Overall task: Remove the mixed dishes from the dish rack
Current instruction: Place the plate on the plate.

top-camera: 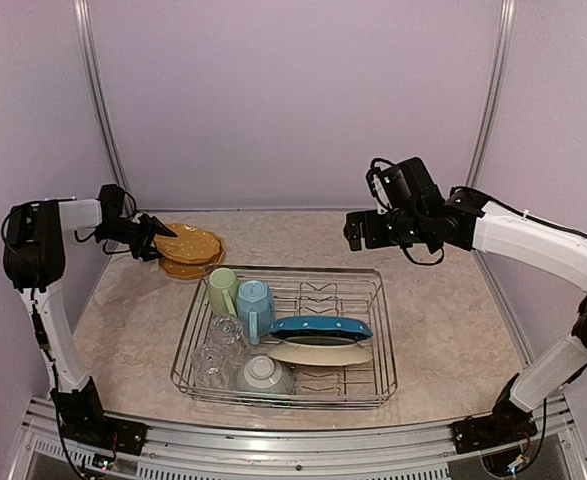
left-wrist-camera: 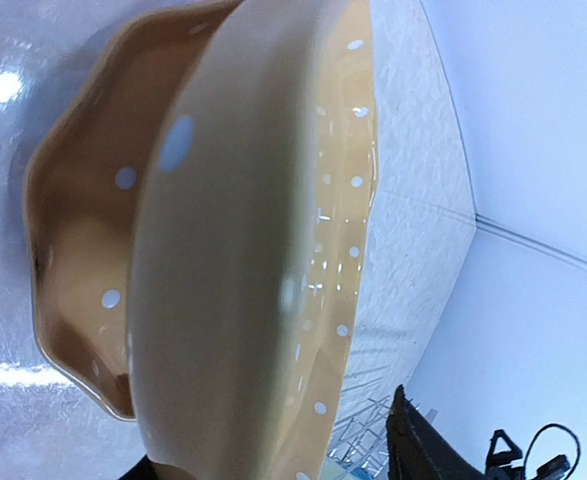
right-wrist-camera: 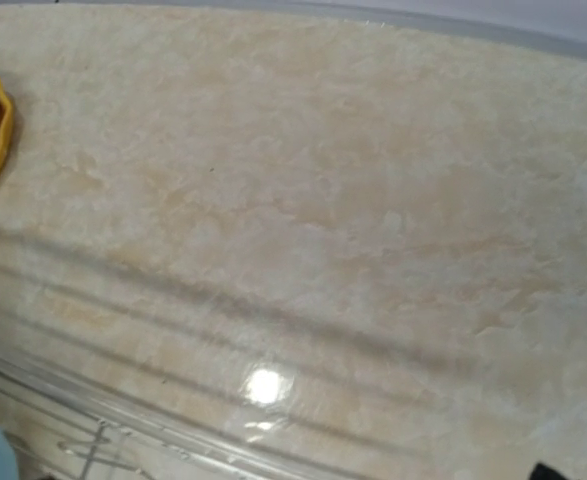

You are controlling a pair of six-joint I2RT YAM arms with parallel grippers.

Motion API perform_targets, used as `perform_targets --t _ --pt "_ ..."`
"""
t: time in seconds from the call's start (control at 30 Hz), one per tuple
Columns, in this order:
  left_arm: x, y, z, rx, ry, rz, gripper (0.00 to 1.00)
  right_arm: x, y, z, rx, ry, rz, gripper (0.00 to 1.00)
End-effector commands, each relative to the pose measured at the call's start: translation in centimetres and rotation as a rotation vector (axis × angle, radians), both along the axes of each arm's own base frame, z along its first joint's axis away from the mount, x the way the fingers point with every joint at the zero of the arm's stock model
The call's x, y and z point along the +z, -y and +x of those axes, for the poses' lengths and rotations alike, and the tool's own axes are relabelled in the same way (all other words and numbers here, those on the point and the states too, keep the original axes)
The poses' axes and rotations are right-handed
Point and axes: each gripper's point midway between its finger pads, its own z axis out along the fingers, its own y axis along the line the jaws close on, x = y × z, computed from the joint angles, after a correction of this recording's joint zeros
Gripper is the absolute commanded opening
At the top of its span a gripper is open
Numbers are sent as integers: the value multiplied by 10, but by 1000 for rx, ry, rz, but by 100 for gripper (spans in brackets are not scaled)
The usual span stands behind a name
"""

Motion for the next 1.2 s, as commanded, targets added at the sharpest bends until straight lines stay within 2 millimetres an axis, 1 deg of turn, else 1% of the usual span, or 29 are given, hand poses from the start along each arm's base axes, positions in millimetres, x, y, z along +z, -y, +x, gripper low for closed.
perform_targets --t 0.0,0.07,0.2,0.3,0.4,0.47,0.53,0.63,0.73,0.77,0.87,0.97,1.1,1.17 --pt "9 0 0 -31 25 86 63 11 -8 -6 50 89 -56 100" --pt "10 -3 -1 -28 13 117 68 12 -12 -9 68 91 -55 100" --pt "5 -11 -3 -22 -19 168 74 8 -15 -8 73 68 -66 100" --pt "0 -11 -3 -25 -28 188 77 6 -18 -8 80 58 -65 100" --pt "-4 -3 -4 -49 -33 199 80 7 -21 -8 88 63 -62 100" --pt "-7 5 -5 -77 -46 190 80 8 -22 -10 95 67 -61 100" --pt "-13 7 -5 -88 -65 187 80 10 -23 -10 97 70 -58 100" --pt "-18 1 -5 -83 -82 202 81 11 -25 -13 117 70 -56 100" --pt "-17 -8 -3 -75 -87 230 82 13 -29 -16 148 74 -68 100" --pt "-17 -11 -4 -69 -92 238 85 14 -31 -18 169 69 -72 100" --pt "-15 -19 -3 -54 -97 243 89 14 -43 -28 268 44 -94 100" --pt "-10 -27 -2 -35 -91 244 91 10 -56 -41 374 35 -158 100" --pt "2 -32 -3 -14 -71 245 92 -2 -77 -68 537 31 -277 100" --pt "11 -33 -3 -7 -52 244 92 -10 -90 -87 648 13 -312 100"
